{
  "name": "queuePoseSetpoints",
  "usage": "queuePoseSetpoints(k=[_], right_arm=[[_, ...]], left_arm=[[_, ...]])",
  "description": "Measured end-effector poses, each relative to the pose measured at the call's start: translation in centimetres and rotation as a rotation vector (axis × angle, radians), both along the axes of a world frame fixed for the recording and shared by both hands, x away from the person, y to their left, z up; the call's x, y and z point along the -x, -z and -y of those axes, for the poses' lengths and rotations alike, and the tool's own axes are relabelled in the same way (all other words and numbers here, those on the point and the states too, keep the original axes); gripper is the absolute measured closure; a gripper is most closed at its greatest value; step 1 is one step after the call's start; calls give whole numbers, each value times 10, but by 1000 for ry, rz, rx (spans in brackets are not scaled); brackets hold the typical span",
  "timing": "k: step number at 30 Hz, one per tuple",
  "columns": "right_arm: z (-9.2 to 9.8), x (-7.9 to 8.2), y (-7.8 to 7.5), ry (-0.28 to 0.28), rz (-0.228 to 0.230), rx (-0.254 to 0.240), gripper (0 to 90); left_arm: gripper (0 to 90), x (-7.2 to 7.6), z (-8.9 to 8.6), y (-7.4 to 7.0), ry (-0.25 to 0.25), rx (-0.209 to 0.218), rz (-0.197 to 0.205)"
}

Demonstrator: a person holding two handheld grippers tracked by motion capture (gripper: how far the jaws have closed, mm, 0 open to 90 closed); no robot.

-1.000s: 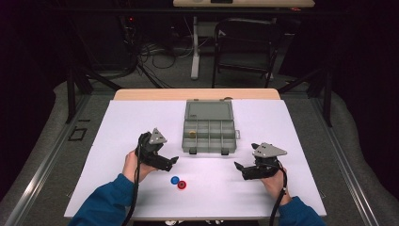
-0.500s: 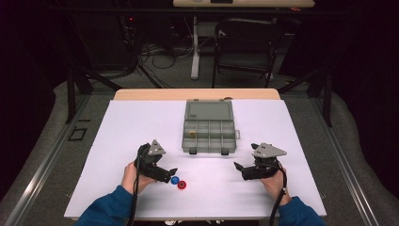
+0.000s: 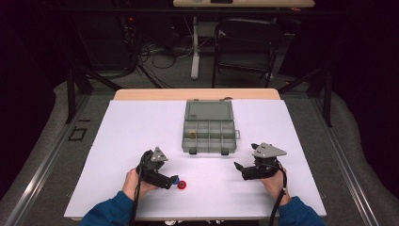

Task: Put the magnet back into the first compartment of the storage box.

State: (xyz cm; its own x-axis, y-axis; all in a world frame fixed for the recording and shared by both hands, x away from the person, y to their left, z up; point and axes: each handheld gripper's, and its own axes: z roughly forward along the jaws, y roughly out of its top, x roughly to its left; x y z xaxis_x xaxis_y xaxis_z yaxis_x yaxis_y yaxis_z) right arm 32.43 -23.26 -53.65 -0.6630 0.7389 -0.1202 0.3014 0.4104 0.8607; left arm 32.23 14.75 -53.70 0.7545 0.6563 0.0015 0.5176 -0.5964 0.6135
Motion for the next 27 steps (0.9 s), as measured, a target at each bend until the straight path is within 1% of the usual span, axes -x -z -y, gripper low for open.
queuePoseSetpoints(k=[2, 5, 8, 11, 15, 19, 23, 27], right_arm=[[0, 0, 0, 1, 0, 2, 43], [0, 0, 0, 1, 1, 2, 43], [0, 0, 0, 2, 0, 2, 44], [0, 0, 0, 2, 2, 2, 44], [0, 0, 0, 3, 1, 2, 44], [0, 0, 0, 2, 2, 1, 45], [0, 0, 0, 3, 3, 1, 46], [0, 0, 0, 3, 3, 2, 47]], left_arm=[[110, 0, 1, 3, 3, -2, -12], [141, 1, 3, 5, 11, -8, -17], [153, 2, 5, 7, 14, -19, -24], [158, 2, 5, 9, 11, -17, -28], [160, 2, 7, 11, 20, -22, -35], [180, 2, 9, 13, 23, -24, -31], [245, 2, 8, 14, 33, -18, -36], [346, 2, 6, 14, 47, -7, -37]])
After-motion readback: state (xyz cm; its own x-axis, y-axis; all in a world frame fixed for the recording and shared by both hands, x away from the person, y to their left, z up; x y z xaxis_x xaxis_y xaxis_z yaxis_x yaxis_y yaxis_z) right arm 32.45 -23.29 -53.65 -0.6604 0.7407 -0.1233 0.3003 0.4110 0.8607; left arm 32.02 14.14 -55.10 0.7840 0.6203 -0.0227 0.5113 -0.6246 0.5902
